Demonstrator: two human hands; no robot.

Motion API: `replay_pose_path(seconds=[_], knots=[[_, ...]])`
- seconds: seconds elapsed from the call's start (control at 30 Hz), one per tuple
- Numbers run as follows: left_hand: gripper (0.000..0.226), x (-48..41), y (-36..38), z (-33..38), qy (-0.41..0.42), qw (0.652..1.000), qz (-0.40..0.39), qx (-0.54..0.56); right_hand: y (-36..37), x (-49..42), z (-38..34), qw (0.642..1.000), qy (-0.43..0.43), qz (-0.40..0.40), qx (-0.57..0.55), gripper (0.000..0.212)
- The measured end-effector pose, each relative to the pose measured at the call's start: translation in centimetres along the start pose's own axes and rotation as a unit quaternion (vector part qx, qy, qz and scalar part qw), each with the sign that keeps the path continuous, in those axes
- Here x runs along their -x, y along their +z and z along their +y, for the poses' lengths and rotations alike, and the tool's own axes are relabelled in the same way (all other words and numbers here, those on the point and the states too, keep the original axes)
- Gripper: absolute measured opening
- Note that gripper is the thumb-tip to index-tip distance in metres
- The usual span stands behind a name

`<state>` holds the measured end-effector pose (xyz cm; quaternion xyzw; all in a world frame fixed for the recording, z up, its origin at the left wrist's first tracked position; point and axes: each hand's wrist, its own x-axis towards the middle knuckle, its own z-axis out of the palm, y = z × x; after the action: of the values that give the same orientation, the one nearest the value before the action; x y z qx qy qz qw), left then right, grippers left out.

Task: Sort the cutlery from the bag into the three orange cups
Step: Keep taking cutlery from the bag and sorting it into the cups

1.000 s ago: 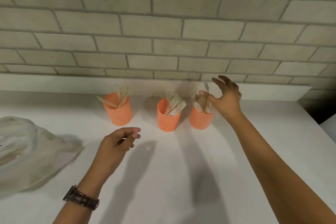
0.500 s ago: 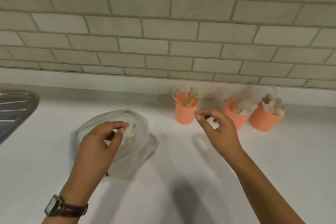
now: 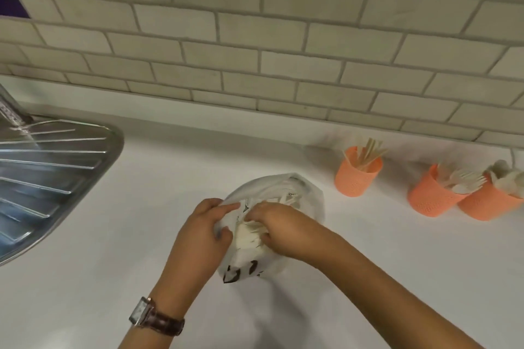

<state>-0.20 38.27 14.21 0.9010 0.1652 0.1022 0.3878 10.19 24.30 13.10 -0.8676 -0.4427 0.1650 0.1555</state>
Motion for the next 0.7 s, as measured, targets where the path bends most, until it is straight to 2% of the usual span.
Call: replay_pose_path(seconds=[0.07, 0.13, 0.27, 0.33, 0.43, 0.57, 0.7], knots=[[0.049, 0.0, -0.5, 0.4, 0.011, 1.0, 0.006, 0.025, 2.4, -2.7, 0.3, 0.99, 0.024, -0.1, 0.097, 0.032], [0.051, -0.1, -1.0, 0.5, 0.03, 0.999, 0.013, 0.03, 4.4, -4.5, 0.5, 0.975, 0.025, -0.151, 0.163, 0.033], [0.05, -0.3, -1.5, 0.3, 0.036, 0.998, 0.022, 0.039, 4.1, -5.8, 0.0, 0.962, 0.002, -0.173, 0.213, 0.041], [0.051, -0.5, -1.8, 0.1, 0.038, 0.997, 0.033, 0.05, 3.1, -5.6, -0.1, 0.969, 0.001, -0.16, 0.19, 0.037], [0.052, -1.1, -2.4, 0.0, 0.052, 0.996, 0.042, 0.052, 1.3, -5.0, -0.2, 0.981, 0.011, -0.165, 0.098, 0.031], [0.047, -1.5, -2.4, 0.4, 0.061, 0.997, 0.026, 0.031, 0.4, -4.3, -0.7, 0.984, 0.011, -0.161, 0.072, 0.038], [0.045, -1.8, -2.6, 0.0, 0.051, 0.998, 0.028, 0.011, -0.5, -3.3, 0.2, 0.994, 0.049, -0.102, 0.003, 0.038]])
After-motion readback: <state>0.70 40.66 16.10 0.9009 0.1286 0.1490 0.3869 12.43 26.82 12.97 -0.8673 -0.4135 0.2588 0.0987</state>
